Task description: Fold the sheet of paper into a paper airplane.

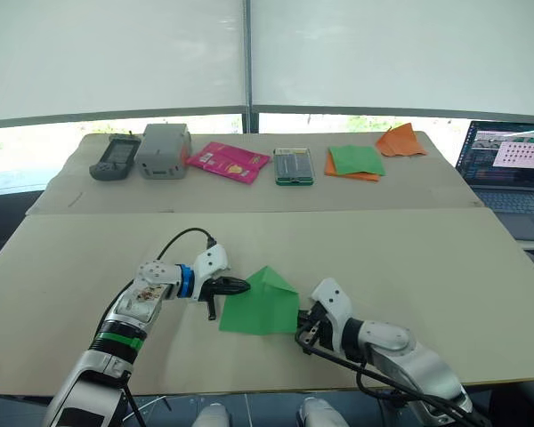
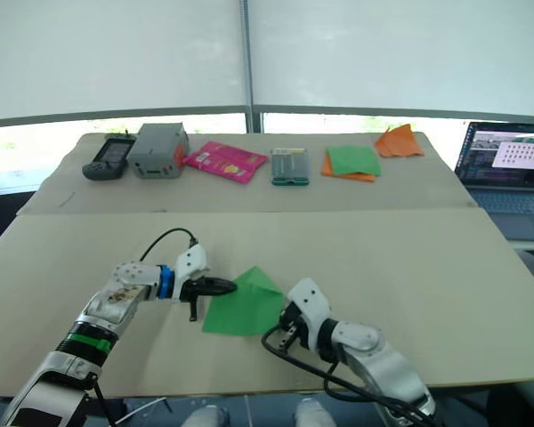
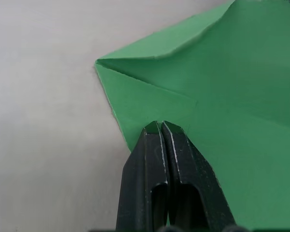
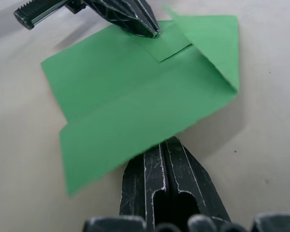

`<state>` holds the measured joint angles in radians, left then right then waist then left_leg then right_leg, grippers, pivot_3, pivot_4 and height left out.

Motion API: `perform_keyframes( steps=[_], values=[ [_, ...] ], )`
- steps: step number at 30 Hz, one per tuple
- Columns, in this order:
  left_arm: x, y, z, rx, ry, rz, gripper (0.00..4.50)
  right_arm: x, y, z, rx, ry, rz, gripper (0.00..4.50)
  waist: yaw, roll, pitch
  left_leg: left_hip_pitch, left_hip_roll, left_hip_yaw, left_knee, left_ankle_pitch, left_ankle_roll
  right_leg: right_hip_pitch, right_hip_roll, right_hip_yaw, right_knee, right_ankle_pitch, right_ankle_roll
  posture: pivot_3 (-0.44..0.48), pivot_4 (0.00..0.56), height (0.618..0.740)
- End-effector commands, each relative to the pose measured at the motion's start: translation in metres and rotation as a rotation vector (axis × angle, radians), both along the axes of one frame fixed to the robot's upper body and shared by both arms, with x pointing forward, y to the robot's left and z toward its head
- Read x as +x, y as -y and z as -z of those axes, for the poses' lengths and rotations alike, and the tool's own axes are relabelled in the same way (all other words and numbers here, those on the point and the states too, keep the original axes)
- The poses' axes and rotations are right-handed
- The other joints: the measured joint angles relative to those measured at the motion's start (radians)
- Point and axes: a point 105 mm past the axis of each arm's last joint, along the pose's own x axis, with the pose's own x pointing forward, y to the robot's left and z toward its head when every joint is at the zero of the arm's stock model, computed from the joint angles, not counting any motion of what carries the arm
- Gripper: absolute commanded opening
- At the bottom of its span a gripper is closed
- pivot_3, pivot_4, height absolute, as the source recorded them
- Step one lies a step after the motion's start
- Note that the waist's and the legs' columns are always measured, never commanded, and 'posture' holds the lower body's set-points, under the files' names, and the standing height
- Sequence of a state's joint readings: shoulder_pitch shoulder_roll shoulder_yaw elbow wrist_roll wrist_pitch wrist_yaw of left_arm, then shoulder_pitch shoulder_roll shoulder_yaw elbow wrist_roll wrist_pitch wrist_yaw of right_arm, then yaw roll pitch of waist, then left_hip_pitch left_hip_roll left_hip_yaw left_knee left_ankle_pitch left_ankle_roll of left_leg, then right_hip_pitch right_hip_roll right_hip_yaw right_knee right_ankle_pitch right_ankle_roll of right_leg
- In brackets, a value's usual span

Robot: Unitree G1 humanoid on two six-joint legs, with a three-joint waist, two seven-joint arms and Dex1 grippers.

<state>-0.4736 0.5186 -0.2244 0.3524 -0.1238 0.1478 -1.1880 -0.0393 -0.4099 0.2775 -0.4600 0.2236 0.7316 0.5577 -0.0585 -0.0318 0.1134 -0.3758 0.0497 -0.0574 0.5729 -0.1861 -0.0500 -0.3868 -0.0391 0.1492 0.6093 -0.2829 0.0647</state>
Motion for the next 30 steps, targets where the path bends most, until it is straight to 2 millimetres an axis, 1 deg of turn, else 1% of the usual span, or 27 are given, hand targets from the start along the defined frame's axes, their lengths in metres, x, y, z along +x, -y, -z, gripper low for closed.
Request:
perform_keyframes(
  steps=[1,4,7,11,15,19,22,26,30],
  values=[
    [-0.003,-0.002,0.008,0.030,-0.026,-0.003,0.08,0.012,0.008,-0.015,0.029,0.055,0.041,0.00,0.001,0.000,0.000,0.000,0.000,0.000,0.000,0.000,0.000,0.000,0.000,0.000,0.000,0.000,0.000,0.000,0.150,0.740],
    [-0.003,-0.001,0.008,0.029,-0.027,-0.003,0.08,0.013,0.005,-0.019,0.031,0.069,0.030,0.00,0.002,0.000,0.000,-0.001,0.000,0.000,0.000,0.000,0.000,0.000,0.000,0.000,0.000,0.000,0.000,0.000,0.150,0.740],
    [-0.003,-0.002,0.008,0.030,-0.027,-0.003,0.08,0.013,-0.006,-0.024,0.062,0.078,0.014,0.00,0.001,0.001,0.000,-0.001,0.000,0.000,0.000,0.000,0.000,0.000,0.000,0.000,0.000,0.000,0.000,0.000,0.150,0.740],
    [-0.003,-0.003,0.008,0.034,-0.026,-0.005,0.08,0.013,-0.019,-0.026,0.079,0.079,0.004,0.00,0.002,0.001,0.000,-0.001,0.000,0.000,0.000,0.000,0.000,0.000,0.000,0.000,0.000,0.000,0.000,0.000,0.150,0.740],
    [-0.003,-0.003,0.008,0.037,-0.028,-0.004,0.08,0.017,-0.023,-0.029,0.087,0.094,0.010,0.00,0.003,0.001,0.000,-0.001,0.000,0.000,0.000,0.000,0.000,0.000,0.000,0.000,0.000,0.000,0.000,0.000,0.150,0.740],
    [-0.004,-0.003,0.009,0.043,-0.030,-0.002,0.08,0.022,-0.032,-0.038,0.106,0.117,0.006,0.00,0.002,0.002,0.000,-0.001,0.000,0.000,0.000,0.000,0.000,0.000,0.000,0.000,0.001,0.000,0.000,0.000,0.150,0.740],
    [-0.003,-0.004,0.009,0.043,-0.029,-0.004,0.08,0.023,-0.035,-0.039,0.106,0.117,0.004,0.00,0.004,0.002,0.000,-0.001,0.000,0.000,0.000,0.000,0.000,0.000,0.000,0.000,0.001,0.000,0.000,0.000,0.150,0.740],
    [0.004,-0.008,0.004,0.054,-0.013,-0.018,0.08,0.025,-0.037,-0.038,0.105,0.116,0.007,0.00,0.004,0.002,0.000,-0.001,0.000,0.000,0.000,0.000,0.000,0.000,0.000,0.000,0.001,0.000,0.000,0.000,0.150,0.740],
    [0.005,-0.008,0.004,0.062,-0.012,-0.007,0.08,0.027,-0.039,-0.039,0.108,0.120,0.009,0.00,0.003,0.002,0.000,-0.001,0.000,0.000,0.000,0.000,0.000,0.000,0.000,0.000,0.001,0.000,0.000,0.000,0.150,0.740]
  ],
)
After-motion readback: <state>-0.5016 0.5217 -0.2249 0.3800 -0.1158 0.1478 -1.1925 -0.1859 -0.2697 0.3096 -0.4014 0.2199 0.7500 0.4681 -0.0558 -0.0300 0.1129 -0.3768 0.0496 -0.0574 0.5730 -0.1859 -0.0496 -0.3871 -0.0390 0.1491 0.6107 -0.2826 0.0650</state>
